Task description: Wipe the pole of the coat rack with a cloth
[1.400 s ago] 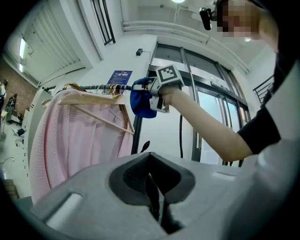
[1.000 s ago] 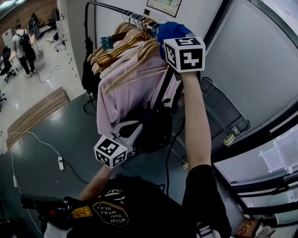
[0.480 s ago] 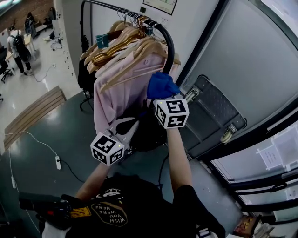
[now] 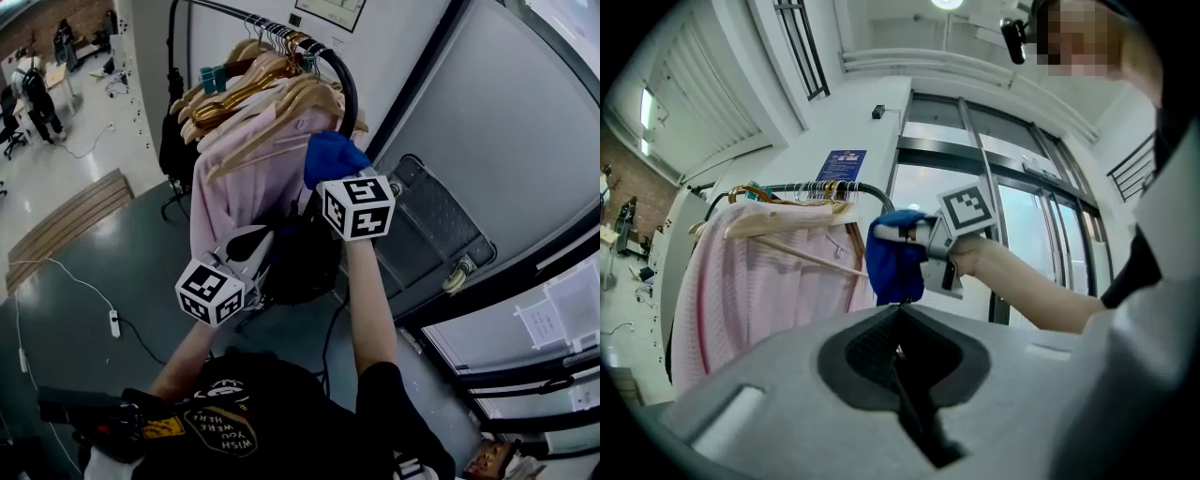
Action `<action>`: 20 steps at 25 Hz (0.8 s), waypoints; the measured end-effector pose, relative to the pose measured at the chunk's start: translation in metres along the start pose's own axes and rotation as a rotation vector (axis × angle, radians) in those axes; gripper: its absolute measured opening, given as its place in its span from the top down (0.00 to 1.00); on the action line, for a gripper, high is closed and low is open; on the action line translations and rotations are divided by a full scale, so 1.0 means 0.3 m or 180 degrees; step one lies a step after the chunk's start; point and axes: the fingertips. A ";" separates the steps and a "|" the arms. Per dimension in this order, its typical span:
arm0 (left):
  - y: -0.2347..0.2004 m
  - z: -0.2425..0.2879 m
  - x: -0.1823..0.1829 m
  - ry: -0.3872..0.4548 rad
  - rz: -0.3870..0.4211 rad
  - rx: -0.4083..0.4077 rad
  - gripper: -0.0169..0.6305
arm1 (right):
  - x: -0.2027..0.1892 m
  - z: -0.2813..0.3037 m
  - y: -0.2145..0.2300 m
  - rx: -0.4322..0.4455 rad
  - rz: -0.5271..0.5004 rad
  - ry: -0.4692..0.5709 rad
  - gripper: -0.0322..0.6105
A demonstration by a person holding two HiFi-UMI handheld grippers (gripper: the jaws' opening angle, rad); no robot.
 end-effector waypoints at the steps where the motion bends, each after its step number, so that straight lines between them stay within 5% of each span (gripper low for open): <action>1: -0.001 -0.005 -0.001 -0.0002 -0.0009 0.0010 0.97 | 0.057 0.011 -0.006 -0.0020 -0.0093 0.0049 0.94; 9: -0.004 -0.032 -0.034 -0.0055 -0.0102 0.0045 0.97 | 0.467 0.114 0.038 -0.0397 -0.0777 0.0039 0.94; 14: 0.021 -0.014 -0.032 -0.0065 -0.0120 -0.0052 0.97 | 0.544 0.207 0.072 -0.0308 -0.0717 -0.0070 0.93; 20: 0.019 0.015 -0.029 -0.0085 -0.0083 -0.0094 0.97 | 0.480 0.024 0.077 -0.0253 -0.0331 0.0854 0.93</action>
Point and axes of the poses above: the fingertips, and each gripper's own axes: z forward along the fingers, y to its right, x out of its top, and after that the axes turned 13 degrees about z, right-handed
